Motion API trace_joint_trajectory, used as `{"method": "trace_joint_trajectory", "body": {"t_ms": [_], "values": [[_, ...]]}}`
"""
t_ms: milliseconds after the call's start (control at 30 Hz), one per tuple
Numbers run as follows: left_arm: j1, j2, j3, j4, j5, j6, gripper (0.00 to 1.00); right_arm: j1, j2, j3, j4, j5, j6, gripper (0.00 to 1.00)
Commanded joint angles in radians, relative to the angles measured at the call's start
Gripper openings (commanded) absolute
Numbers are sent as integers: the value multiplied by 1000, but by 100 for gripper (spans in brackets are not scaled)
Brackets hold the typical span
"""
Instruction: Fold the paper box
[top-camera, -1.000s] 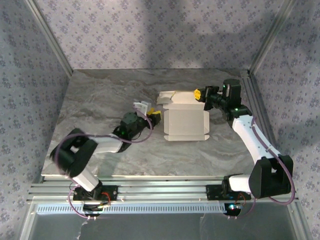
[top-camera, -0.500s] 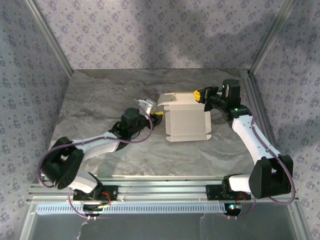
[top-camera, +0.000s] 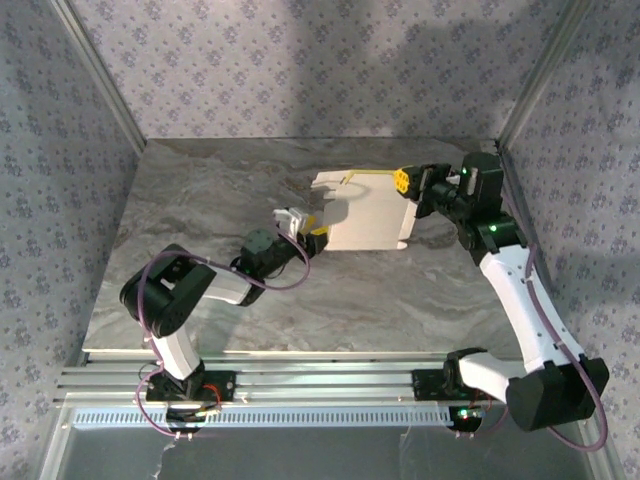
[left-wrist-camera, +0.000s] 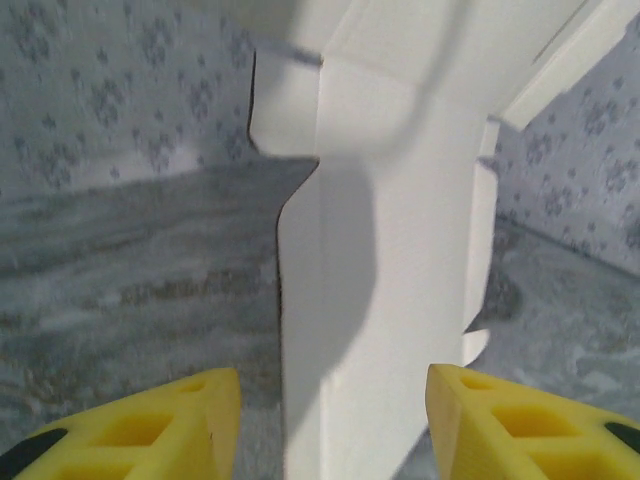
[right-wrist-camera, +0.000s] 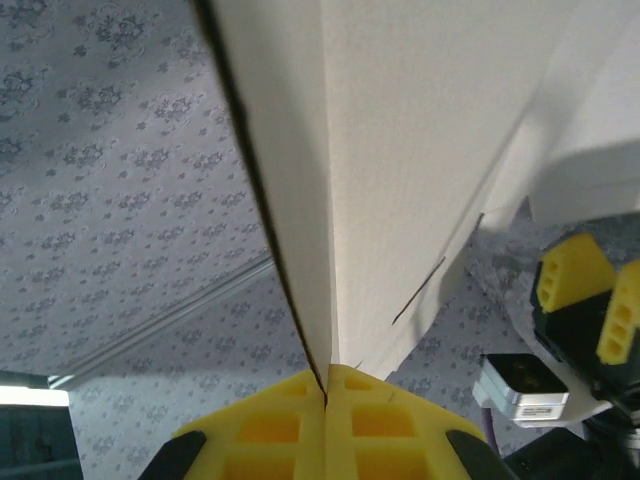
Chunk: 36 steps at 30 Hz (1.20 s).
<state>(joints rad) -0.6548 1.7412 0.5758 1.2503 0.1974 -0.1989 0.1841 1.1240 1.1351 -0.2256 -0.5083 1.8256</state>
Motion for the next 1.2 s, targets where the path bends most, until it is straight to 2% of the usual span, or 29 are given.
{"method": "trace_joint_trajectory", "body": {"t_ms": [0, 100, 267, 400, 700, 900, 1167], "values": [[19, -46, -12, 158, 92, 15, 52, 2, -24, 31, -57, 16, 9, 0], [38, -120, -39, 147, 137, 49, 53, 1, -36, 44, -79, 9, -3, 0], [68, -186, 14, -43, 217, 124, 53, 7, -52, 44, -77, -1, 7, 0], [90, -122, 79, -25, 266, 90, 53, 12, -67, 46, -75, 2, 16, 0], [91, 24, 185, 35, 273, 30, 54, 15, -78, 46, -74, 6, 27, 0], [98, 78, 134, 155, 197, -11, 54, 7, -83, 43, -66, 16, 32, 0], [89, 119, 195, 158, 243, -46, 54, 11, -79, 46, -64, 10, 37, 0]]}}
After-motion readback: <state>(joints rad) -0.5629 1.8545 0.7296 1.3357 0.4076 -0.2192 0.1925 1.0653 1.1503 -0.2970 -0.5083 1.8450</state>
